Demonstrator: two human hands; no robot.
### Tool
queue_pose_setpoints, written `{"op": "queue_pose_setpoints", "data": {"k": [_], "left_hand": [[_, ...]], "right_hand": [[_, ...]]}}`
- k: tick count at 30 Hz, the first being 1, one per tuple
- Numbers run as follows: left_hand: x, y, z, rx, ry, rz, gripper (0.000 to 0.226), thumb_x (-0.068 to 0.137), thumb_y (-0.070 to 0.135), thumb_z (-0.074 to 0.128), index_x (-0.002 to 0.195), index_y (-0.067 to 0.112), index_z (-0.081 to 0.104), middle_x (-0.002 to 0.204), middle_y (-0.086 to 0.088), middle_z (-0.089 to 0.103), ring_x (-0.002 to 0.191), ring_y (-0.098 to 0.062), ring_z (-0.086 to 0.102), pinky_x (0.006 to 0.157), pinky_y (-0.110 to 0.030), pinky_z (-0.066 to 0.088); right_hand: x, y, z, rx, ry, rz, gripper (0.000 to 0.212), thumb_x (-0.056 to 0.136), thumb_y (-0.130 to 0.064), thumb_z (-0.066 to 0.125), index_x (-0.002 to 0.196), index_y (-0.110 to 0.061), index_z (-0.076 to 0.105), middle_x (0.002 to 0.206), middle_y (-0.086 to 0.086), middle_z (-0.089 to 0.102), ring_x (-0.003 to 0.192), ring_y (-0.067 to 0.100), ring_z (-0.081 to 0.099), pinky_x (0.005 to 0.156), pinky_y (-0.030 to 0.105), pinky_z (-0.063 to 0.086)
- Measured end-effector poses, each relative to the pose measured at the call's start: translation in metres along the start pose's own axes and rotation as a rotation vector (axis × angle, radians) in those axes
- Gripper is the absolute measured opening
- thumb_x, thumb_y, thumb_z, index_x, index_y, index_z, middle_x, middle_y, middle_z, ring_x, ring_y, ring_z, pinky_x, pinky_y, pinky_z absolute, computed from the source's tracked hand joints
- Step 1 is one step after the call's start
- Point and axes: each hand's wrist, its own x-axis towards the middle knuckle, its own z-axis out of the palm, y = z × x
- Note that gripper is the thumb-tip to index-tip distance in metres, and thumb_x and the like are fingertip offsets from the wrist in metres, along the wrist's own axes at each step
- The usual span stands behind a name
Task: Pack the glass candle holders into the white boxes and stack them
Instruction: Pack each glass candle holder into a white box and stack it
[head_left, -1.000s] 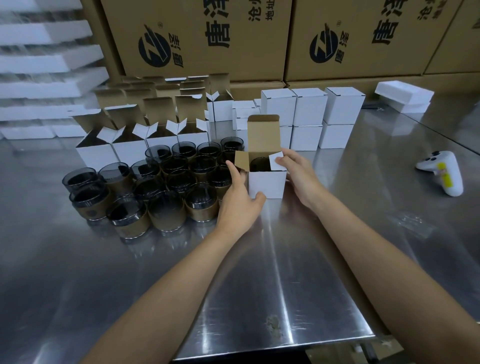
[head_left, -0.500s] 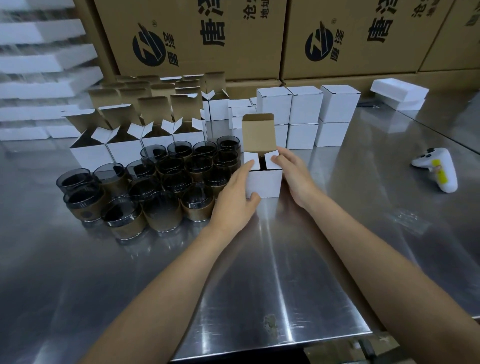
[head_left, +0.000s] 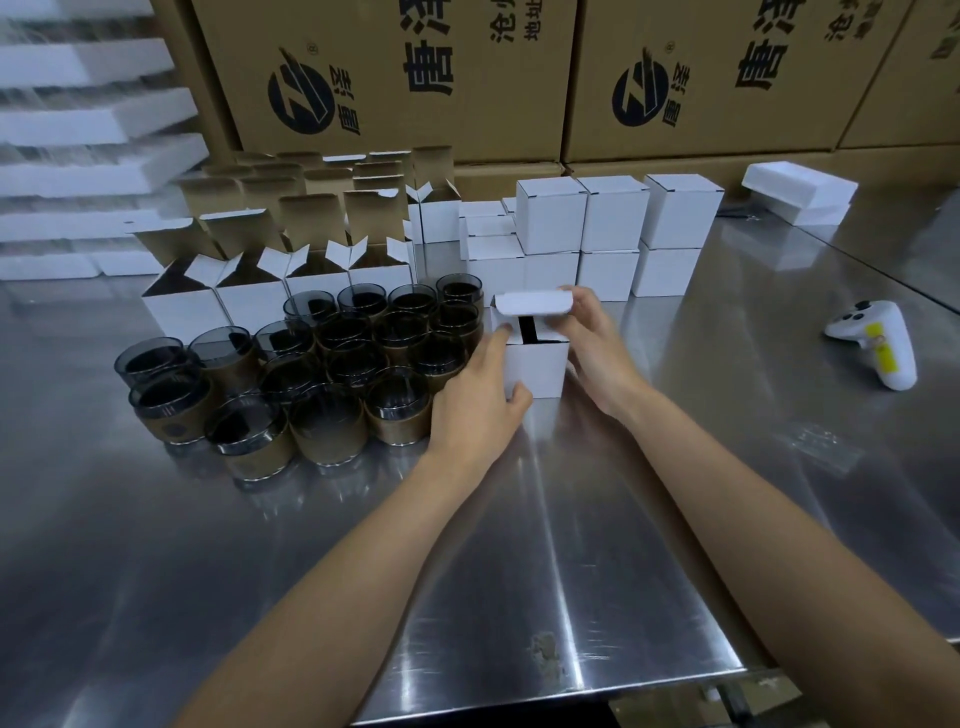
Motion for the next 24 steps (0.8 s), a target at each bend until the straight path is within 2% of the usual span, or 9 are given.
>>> {"op": "queue_pose_setpoints", "data": {"k": [4, 7, 9, 11, 13, 15, 18, 21, 24], "left_hand": [[-0.001, 0.000, 0.001, -0.019, -0.010, -0.009, 0.058, 0.091, 0.025, 0.052, 0.144, 0.015, 0.028, 0.128, -0.012, 0.056, 0.098, -0.040, 0.061, 0.073, -0.045, 0.050], [-0.003, -0.002, 0.004, -0.032, -0.030, -0.018, 0.068, 0.090, 0.025, 0.053, 0.149, 0.017, 0.019, 0.126, -0.013, 0.058, 0.095, -0.041, 0.061, 0.070, -0.043, 0.049], [-0.004, -0.004, 0.006, -0.046, -0.040, -0.055, 0.078, 0.089, 0.027, 0.054, 0.152, 0.019, 0.009, 0.118, -0.014, 0.062, 0.092, -0.041, 0.062, 0.070, -0.042, 0.049], [-0.004, -0.007, 0.008, -0.065, -0.049, -0.112, 0.089, 0.089, 0.028, 0.055, 0.154, 0.015, -0.005, 0.113, -0.017, 0.065, 0.091, -0.040, 0.063, 0.072, -0.041, 0.051], [-0.004, -0.009, 0.009, -0.084, -0.062, -0.131, 0.094, 0.090, 0.029, 0.055, 0.153, 0.015, -0.014, 0.111, -0.017, 0.066, 0.090, -0.037, 0.064, 0.071, -0.041, 0.051], [-0.005, -0.010, 0.009, -0.088, -0.065, -0.104, 0.095, 0.090, 0.029, 0.055, 0.153, 0.018, -0.016, 0.115, -0.016, 0.065, 0.089, -0.037, 0.064, 0.068, -0.039, 0.050], [-0.005, -0.010, 0.010, -0.063, -0.065, -0.065, 0.095, 0.090, 0.029, 0.055, 0.153, 0.019, -0.016, 0.128, -0.014, 0.059, 0.095, -0.037, 0.063, 0.067, -0.036, 0.046], [-0.005, -0.010, 0.011, -0.045, -0.075, -0.061, 0.096, 0.090, 0.029, 0.055, 0.152, 0.019, -0.017, 0.135, -0.013, 0.055, 0.097, -0.037, 0.063, 0.067, -0.036, 0.045], [-0.005, -0.011, 0.011, -0.040, -0.080, -0.056, 0.096, 0.090, 0.030, 0.055, 0.152, 0.019, -0.017, 0.136, -0.013, 0.054, 0.097, -0.037, 0.063, 0.069, -0.037, 0.048]], "right_hand": [[0.001, -0.007, -0.013, -0.049, -0.100, 0.036, 0.022, 0.098, -0.004, 0.046, 0.101, -0.018, 0.064, 0.111, 0.000, 0.065, 0.100, 0.012, 0.060, 0.087, 0.025, 0.044], [-0.001, -0.013, -0.021, -0.055, -0.173, 0.099, 0.028, 0.102, -0.017, 0.036, 0.110, -0.016, 0.063, 0.116, -0.005, 0.064, 0.106, 0.006, 0.059, 0.089, 0.024, 0.042], [-0.005, -0.014, -0.025, -0.099, -0.220, 0.110, 0.028, 0.100, -0.036, 0.042, 0.114, -0.020, 0.061, 0.118, -0.011, 0.063, 0.110, 0.001, 0.059, 0.090, 0.021, 0.045], [-0.008, -0.012, -0.027, -0.210, -0.264, 0.097, 0.033, 0.090, -0.045, 0.052, 0.117, -0.026, 0.057, 0.123, -0.015, 0.060, 0.114, -0.002, 0.056, 0.093, 0.022, 0.045], [-0.010, -0.008, -0.029, -0.343, -0.284, 0.042, 0.037, 0.090, -0.038, 0.062, 0.123, -0.024, 0.051, 0.134, -0.011, 0.055, 0.123, 0.002, 0.052, 0.103, 0.028, 0.043], [-0.010, -0.005, -0.028, -0.408, -0.255, -0.022, 0.037, 0.091, -0.028, 0.067, 0.123, -0.022, 0.050, 0.135, -0.010, 0.054, 0.126, 0.003, 0.051, 0.108, 0.030, 0.040], [-0.010, -0.003, -0.023, -0.404, -0.203, -0.075, 0.030, 0.092, -0.030, 0.065, 0.118, -0.024, 0.052, 0.126, -0.011, 0.058, 0.115, 0.004, 0.056, 0.098, 0.025, 0.044], [-0.011, -0.003, -0.016, -0.409, -0.150, -0.104, 0.023, 0.095, -0.035, 0.060, 0.115, -0.028, 0.052, 0.107, -0.024, 0.058, 0.090, -0.010, 0.056, 0.077, 0.009, 0.042], [-0.012, -0.004, -0.012, -0.423, -0.118, -0.105, 0.019, 0.096, -0.039, 0.056, 0.112, -0.031, 0.051, 0.098, -0.026, 0.057, 0.083, -0.015, 0.054, 0.070, 0.005, 0.040]]}}
